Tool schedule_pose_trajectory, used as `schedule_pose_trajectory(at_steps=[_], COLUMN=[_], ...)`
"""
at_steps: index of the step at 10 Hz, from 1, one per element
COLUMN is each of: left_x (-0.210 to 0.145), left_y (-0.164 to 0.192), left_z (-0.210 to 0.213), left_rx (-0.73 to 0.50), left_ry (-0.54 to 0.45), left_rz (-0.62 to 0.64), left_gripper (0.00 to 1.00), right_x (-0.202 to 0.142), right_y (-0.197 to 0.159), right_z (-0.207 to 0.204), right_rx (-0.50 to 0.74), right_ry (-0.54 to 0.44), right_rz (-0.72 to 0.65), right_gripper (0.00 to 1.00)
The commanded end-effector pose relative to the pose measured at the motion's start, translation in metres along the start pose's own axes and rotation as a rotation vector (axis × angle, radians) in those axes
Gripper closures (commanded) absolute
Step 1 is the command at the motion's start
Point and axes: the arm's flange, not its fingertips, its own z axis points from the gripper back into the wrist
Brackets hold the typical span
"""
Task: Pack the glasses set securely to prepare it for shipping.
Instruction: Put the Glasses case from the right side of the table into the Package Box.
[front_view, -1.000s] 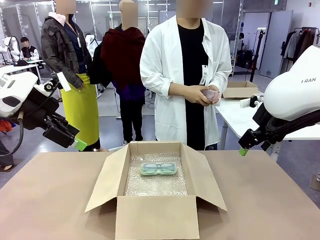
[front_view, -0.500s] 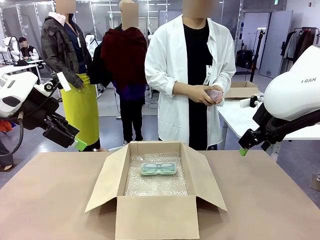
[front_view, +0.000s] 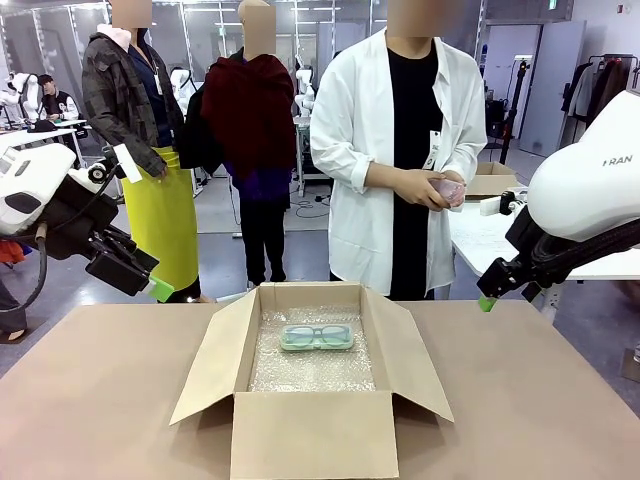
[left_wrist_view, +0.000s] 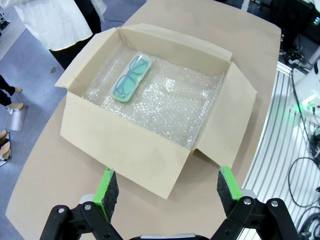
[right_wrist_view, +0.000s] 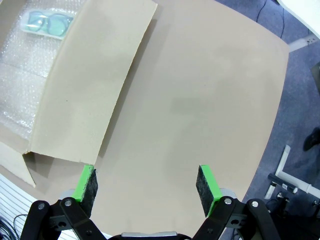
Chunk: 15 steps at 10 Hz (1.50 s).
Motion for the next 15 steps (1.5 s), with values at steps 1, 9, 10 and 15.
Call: schedule_pose_trajectory(at_steps=[1, 9, 10, 15], left_x=[-0.001, -0.001, -0.001, -0.001], left_y=[0.0003, 0.0003, 0.0003, 0.0003], left_z=[0.0012, 0.0012, 0.0012, 0.0012], left_rx=[-0.016, -0.016, -0.016, -0.016], left_ry=[-0.011, -0.011, -0.011, -0.011], left_rz=[-0.004, -0.004, -0.004, -0.004], left_gripper=[0.0, 0.0, 0.0, 0.0], right_x=[-0.0005, -0.0005, -0.0005, -0.0005], right_y=[-0.001, -0.001, -0.001, -0.001], right_z=[0.0, 0.0, 0.0, 0.0], right_rx=[0.008, 0.008, 0.008, 0.008], right_ry=[-0.008, -0.008, -0.008, -0.008], right_rz=[0.019, 0.019, 0.019, 0.019], right_gripper=[0.0, 0.0, 0.0, 0.0])
